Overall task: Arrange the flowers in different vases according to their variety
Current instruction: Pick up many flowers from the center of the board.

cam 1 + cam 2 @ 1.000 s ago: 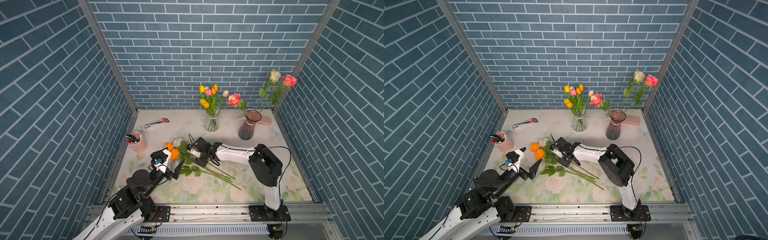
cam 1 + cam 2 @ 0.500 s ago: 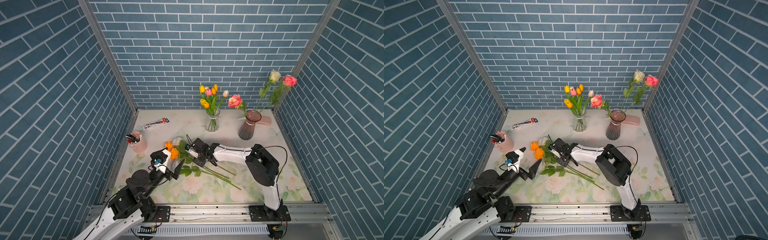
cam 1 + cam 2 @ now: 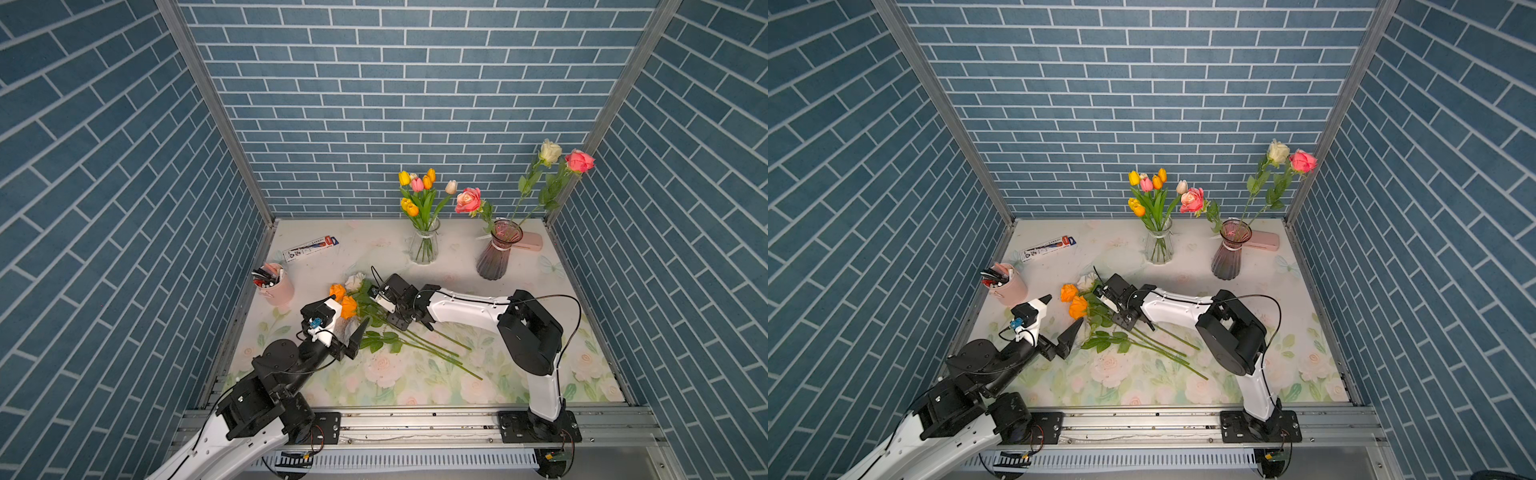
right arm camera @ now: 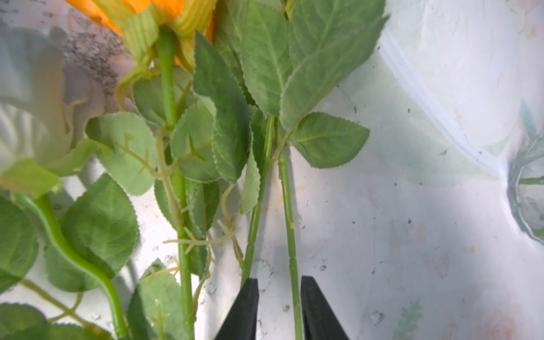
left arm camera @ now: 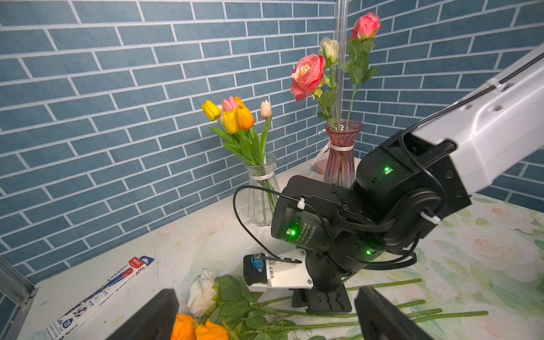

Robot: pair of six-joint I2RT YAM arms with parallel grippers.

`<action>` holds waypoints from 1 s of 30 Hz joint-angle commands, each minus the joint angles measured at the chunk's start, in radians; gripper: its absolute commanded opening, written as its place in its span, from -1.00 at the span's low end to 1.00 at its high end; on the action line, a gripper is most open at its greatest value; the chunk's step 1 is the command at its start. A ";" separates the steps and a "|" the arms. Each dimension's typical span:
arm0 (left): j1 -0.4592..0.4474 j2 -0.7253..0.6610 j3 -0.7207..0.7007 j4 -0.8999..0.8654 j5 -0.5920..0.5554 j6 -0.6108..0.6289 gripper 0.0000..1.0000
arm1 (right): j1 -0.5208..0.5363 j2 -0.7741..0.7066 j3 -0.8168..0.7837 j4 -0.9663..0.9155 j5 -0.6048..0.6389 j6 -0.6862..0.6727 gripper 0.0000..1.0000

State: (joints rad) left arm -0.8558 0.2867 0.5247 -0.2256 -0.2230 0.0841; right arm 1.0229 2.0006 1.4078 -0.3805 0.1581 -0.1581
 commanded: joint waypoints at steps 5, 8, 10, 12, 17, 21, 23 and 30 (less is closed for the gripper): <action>0.006 -0.009 -0.011 0.015 0.003 0.008 1.00 | -0.017 0.075 0.019 0.010 0.011 -0.026 -0.42; 0.006 -0.009 -0.010 0.015 0.004 0.008 0.99 | -0.035 0.084 0.018 0.021 0.008 -0.027 -0.42; 0.006 -0.010 -0.011 0.015 0.003 0.009 0.99 | -0.045 0.085 0.019 0.025 0.008 -0.029 -0.42; 0.006 -0.009 -0.011 0.015 0.003 0.009 1.00 | -0.053 0.086 0.021 0.026 0.006 -0.032 -0.42; 0.006 -0.009 -0.011 0.015 0.002 0.010 1.00 | -0.056 0.095 0.025 0.025 -0.003 -0.044 -0.43; 0.006 -0.010 -0.010 0.013 0.002 0.009 1.00 | -0.058 0.105 0.031 0.023 -0.003 -0.051 -0.43; 0.006 -0.011 -0.010 0.012 0.002 0.009 1.00 | -0.057 0.106 0.040 0.016 0.001 -0.055 -0.43; 0.006 -0.010 -0.011 0.015 -0.001 0.012 1.00 | -0.057 0.062 0.059 -0.015 0.015 -0.072 -0.43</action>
State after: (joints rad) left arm -0.8558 0.2859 0.5247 -0.2260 -0.2230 0.0856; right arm 0.9653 2.0796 1.4361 -0.3588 0.1616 -0.1978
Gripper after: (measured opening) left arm 0.998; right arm 0.285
